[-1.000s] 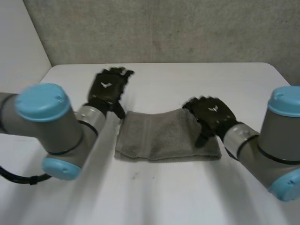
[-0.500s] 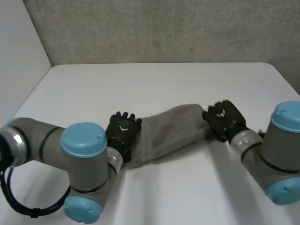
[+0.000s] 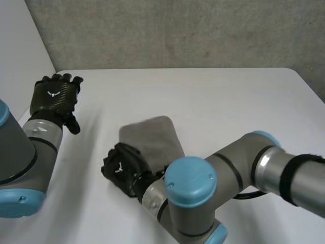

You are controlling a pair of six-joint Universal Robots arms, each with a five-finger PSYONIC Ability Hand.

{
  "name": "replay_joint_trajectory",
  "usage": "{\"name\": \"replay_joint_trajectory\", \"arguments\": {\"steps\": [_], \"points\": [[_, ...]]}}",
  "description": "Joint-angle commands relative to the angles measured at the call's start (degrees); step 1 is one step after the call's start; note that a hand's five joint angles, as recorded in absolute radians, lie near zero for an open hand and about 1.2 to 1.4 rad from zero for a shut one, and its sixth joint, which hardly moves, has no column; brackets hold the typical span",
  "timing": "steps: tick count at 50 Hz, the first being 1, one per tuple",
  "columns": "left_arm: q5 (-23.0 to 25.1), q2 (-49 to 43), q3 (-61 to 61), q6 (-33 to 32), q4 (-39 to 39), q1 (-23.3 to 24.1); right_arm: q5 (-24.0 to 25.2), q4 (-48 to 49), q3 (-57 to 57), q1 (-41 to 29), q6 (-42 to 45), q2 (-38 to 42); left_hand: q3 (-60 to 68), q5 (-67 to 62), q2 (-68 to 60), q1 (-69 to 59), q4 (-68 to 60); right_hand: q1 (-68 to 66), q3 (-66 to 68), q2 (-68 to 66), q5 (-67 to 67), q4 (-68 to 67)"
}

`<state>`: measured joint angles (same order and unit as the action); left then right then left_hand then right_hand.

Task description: Fold the towel.

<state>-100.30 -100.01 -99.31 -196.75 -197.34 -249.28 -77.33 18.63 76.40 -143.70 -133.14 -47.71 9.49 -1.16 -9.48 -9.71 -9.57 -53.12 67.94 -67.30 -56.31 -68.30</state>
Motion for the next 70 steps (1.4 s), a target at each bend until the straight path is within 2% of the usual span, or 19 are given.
{"name": "replay_joint_trajectory", "arguments": {"steps": [1, 2, 5, 10, 14, 16, 20, 22, 31, 33, 39, 43, 51, 56, 58, 61, 64, 66, 70], "points": [[4.49, -0.53, 0.78, 4.53, 0.11, 0.11, -3.34, -0.18, 0.24, 1.31, -4.04, -4.73, 1.06, 0.61, -1.07, -0.84, -0.98, 26.16, -40.99, 40.35, 39.36, 41.35], [5.63, -0.62, 1.49, 5.05, 0.02, 0.63, -4.83, -0.26, 0.77, 2.71, -7.19, -7.54, 1.23, 0.45, -1.24, -1.01, -1.15, 38.87, -53.69, 53.05, 52.06, 54.06], [6.43, -0.80, 2.55, 5.85, -0.06, 0.90, -5.99, -0.35, 1.39, 4.75, -11.09, -10.39, 1.40, 0.28, -1.41, -1.18, -1.32, 41.35, -56.17, 55.54, 54.55, 56.54], [6.61, -2.37, 7.37, 11.02, 0.29, 4.23, -6.69, -3.68, 4.81, 10.71, -27.13, -18.81, 2.07, -0.40, -2.08, -1.85, -1.99, 42.86, -57.69, 57.05, 56.06, 58.05], [6.52, -4.84, 9.40, 13.67, 1.87, 6.26, -6.34, -8.53, 4.81, 14.24, -33.32, -19.79, 2.07, -0.40, -2.08, -1.85, -1.99, 43.03, -57.86, 57.22, 56.23, 58.22], [6.52, -7.72, 11.33, 15.33, 5.10, 8.36, -4.50, -14.12, 3.68, 17.65, -37.96, -19.62, 2.07, -0.40, -2.08, -1.85, -1.99, 43.03, -57.86, 57.22, 56.23, 58.22], [6.26, -12.20, 13.35, 16.13, 8.71, 10.47, -0.36, -18.28, 0.77, 19.86, -41.59, -17.07, 2.07, -0.40, -2.08, -1.85, -1.99, 43.03, -57.86, 57.22, 56.23, 58.22], [5.65, -14.66, 14.05, 16.13, 10.29, 11.52, 2.96, -21.17, -2.81, 21.00, -43.86, -12.17, 1.90, -0.23, -1.91, -1.68, -1.83, 43.12, -57.94, 57.30, 56.31, 58.31], [-0.24, -26.35, 16.95, 13.86, 11.97, 12.32, 4.65, -26.19, -11.97, 21.53, -42.99, 0.60, 1.23, 0.44, -1.24, -1.01, -1.15, 43.12, -57.94, 57.30, 56.31, 58.31], [-0.25, -27.85, 17.31, 12.89, 12.15, 12.15, 4.12, -27.07, -14.42, 21.45, -38.97, 4.80, 1.06, 0.61, -1.07, -0.84, -0.99, 43.12, -57.94, 57.30, 56.31, 58.31], [-0.07, -28.31, 16.96, 9.46, 11.98, 12.23, 0.61, -27.51, -16.28, 20.83, -29.81, 7.19, 0.89, 0.78, -0.90, -0.67, -0.82, 43.12, -57.94, 57.30, 56.31, 58.31], [-0.07, -27.43, 17.49, 9.36, 11.98, 12.59, -2.90, -27.25, -16.81, 20.57, -27.61, 3.00, 0.72, 0.95, -0.73, -0.51, -0.65, 43.12, -57.94, 57.30, 56.31, 58.31], [0.11, -11.99, 20.38, 9.19, 12.59, 12.15, -3.53, -25.31, -16.72, 21.97, -31.74, -10.91, 0.89, 0.78, -0.90, -0.67, -0.82, 43.12, -57.94, 57.30, 56.31, 58.31], [0.55, -6.51, 22.41, 9.28, 13.82, 11.36, -4.67, -23.82, -15.93, 26.19, -35.87, -19.09, 1.06, 0.61, -1.07, -0.84, -0.98, 43.12, -57.94, 57.30, 56.31, 58.31], [1.77, -1.09, 25.91, 9.63, 17.14, 8.21, -6.68, -23.82, -15.84, 28.55, -38.15, -22.94, 1.56, 0.11, -1.57, -1.34, -1.48, 43.12, -57.94, 57.30, 56.31, 58.31], [3.96, 1.65, 28.90, 10.15, 22.06, 4.43, -9.40, -24.78, -15.67, 30.93, -38.51, -25.93, 1.23, 0.44, -1.24, -1.01, -1.16, 43.12, -57.94, 57.30, 56.31, 58.31], [5.03, 2.28, 30.58, 10.95, 24.81, 3.18, -10.73, -25.58, -15.22, 31.90, -38.51, -27.35, 1.06, 0.61, -1.07, -0.84, -0.98, 43.12, -57.94, 57.30, 56.31, 58.31], [6.69, 2.89, 33.03, 14.01, 29.97, 1.34, -11.96, -26.98, -13.91, 33.48, -38.42, -29.27, 0.73, 0.95, -0.74, -0.51, -0.65, 43.12, -57.94, 57.30, 56.31, 58.31], [7.84, 3.51, 34.10, 18.24, 33.16, -0.07, -11.88, -28.21, -12.41, 34.54, -38.42, -30.25, 0.72, 0.95, -0.73, -0.51, -0.65, 43.12, -57.94, 57.30, 56.31, 58.31]]}}
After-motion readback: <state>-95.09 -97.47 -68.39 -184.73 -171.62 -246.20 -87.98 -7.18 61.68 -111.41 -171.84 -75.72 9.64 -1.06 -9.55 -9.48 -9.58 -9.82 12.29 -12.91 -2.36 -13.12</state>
